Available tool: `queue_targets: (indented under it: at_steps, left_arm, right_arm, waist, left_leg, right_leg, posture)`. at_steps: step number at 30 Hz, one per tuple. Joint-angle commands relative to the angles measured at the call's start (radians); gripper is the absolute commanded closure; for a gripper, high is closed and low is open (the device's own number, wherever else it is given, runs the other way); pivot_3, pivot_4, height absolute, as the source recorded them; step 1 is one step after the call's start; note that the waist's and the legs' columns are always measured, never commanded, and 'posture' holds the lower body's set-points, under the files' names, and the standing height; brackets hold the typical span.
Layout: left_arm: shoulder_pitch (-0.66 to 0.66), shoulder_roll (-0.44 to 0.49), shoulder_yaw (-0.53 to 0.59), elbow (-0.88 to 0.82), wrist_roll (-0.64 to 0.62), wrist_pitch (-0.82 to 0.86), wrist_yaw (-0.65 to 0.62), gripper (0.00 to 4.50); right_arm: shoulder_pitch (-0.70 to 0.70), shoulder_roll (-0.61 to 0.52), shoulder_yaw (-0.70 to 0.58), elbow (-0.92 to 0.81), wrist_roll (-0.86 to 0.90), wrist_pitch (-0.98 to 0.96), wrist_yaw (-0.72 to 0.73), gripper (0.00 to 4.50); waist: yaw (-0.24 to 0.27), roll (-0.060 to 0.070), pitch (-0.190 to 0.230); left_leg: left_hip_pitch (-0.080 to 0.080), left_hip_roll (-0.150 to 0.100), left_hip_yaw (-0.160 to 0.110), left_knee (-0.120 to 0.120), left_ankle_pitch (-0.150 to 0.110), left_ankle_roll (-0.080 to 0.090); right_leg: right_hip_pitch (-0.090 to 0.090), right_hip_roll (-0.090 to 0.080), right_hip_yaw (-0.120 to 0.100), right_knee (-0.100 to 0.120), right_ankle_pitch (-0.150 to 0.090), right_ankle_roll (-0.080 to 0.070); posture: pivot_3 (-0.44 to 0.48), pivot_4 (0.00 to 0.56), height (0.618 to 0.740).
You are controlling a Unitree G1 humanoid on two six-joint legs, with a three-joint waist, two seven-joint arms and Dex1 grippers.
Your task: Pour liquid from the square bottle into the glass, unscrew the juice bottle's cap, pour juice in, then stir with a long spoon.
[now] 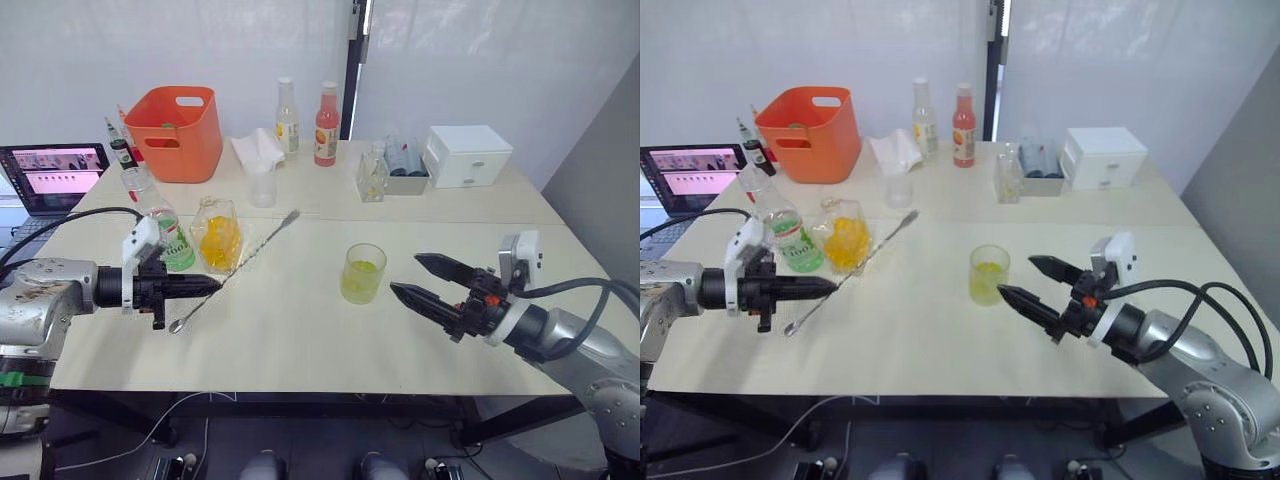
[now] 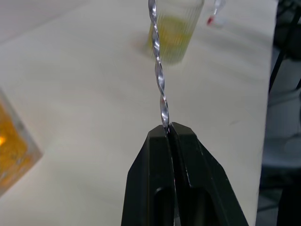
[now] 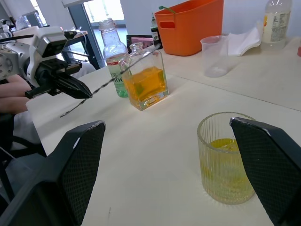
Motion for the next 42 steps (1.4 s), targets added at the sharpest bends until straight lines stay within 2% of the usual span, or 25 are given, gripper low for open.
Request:
queue_targets:
  at_steps: [1, 6, 11, 15, 26, 27, 38, 39, 42]
  left_arm:
    - [-0.04, -0.059, 0.068, -0.122, -0.134, 0.096, 0.089, 4.47]
    - [-0.057, -0.207, 0.066, -0.263, -0.249, 0.156, 0.239, 4.47]
    - [-0.053, -0.267, 0.036, -0.326, -0.295, 0.181, 0.304, 4.47]
    - [-0.059, -0.282, 0.014, -0.325, -0.302, 0.173, 0.321, 4.47]
    - [-0.086, -0.278, -0.03, -0.313, -0.287, 0.155, 0.314, 4.47]
    - [-0.087, -0.276, -0.032, -0.312, -0.284, 0.152, 0.312, 4.5]
    - [-0.088, -0.257, -0.061, -0.297, -0.261, 0.126, 0.296, 4.5]
    - [-0.089, -0.256, -0.063, -0.295, -0.259, 0.124, 0.295, 4.5]
    - [-0.089, -0.257, -0.066, -0.293, -0.253, 0.12, 0.294, 4.5]
  right_arm:
    - [-0.076, 0.031, -0.019, 0.001, 0.106, 0.015, -0.083, 0.0]
    - [-0.209, 0.187, 0.111, 0.012, 0.244, 0.052, -0.299, 0.0]
    - [-0.316, 0.291, 0.154, 0.088, 0.371, 0.059, -0.494, 0.0]
    - [-0.36, 0.312, 0.175, 0.126, 0.403, 0.074, -0.536, 0.0]
    - [-0.405, 0.328, 0.199, 0.158, 0.428, 0.081, -0.531, 0.0]
    - [-0.408, 0.33, 0.2, 0.159, 0.428, 0.081, -0.533, 0.55]
    - [-0.414, 0.347, 0.191, 0.151, 0.447, 0.071, -0.542, 4.28]
    - [-0.411, 0.346, 0.19, 0.149, 0.45, 0.071, -0.543, 4.48]
    - [-0.405, 0.342, 0.188, 0.145, 0.459, 0.069, -0.546, 4.48]
  waist:
    - [-0.002, 0.0, 0.0]
    - [-0.008, 0.0, 0.0]
    - [-0.01, 0.0, 0.0]
    - [-0.006, 0.0, 0.0]
    - [-0.009, 0.0, 0.0]
    - [-0.009, 0.0, 0.0]
    - [-0.008, 0.0, 0.0]
    - [-0.009, 0.0, 0.0]
    - [-0.009, 0.0, 0.0]
  left_leg:
    - [0.0, 0.0, 0.0, 0.0, 0.0, 0.0]
    - [0.0, 0.0, -0.002, 0.0, 0.0, 0.0]
    - [0.0, -0.001, -0.002, 0.0, 0.0, -0.001]
    - [0.001, -0.001, -0.002, 0.001, 0.001, -0.001]
    - [0.001, -0.001, -0.001, 0.001, 0.001, -0.001]
    - [0.001, -0.001, -0.001, 0.001, 0.001, -0.001]
    - [0.001, -0.001, -0.001, 0.001, 0.001, -0.001]
    - [0.0, -0.001, -0.001, 0.001, 0.001, -0.001]
    - [0.001, -0.001, -0.001, 0.001, 0.001, -0.001]
  right_leg:
    - [0.0, 0.0, 0.0, 0.0, 0.0, 0.0]
    - [0.0, 0.001, 0.0, 0.001, 0.0, 0.0]
    - [-0.002, 0.0, 0.001, 0.006, 0.0, 0.0]
    - [-0.001, 0.0, 0.001, 0.006, 0.0, 0.0]
    - [-0.001, 0.0, 0.001, 0.006, 0.0, 0.0]
    - [-0.001, 0.001, 0.001, 0.006, 0.0, 0.0]
    - [-0.001, 0.0, 0.001, 0.005, 0.0, 0.0]
    - [-0.002, 0.001, 0.001, 0.005, 0.0, 0.0]
    - [-0.001, 0.0, 0.001, 0.005, 0.0, 0.0]
  posture:
    - [0.0, 0.15, 0.715]
    - [0.0, 0.15, 0.715]
    - [0.0, 0.15, 0.715]
    - [0.0, 0.15, 0.715]
    - [0.0, 0.15, 0.715]
    - [0.0, 0.15, 0.715]
    - [0.0, 0.15, 0.715]
    - [0.0, 0.15, 0.715]
    - [0.0, 0.15, 0.715]
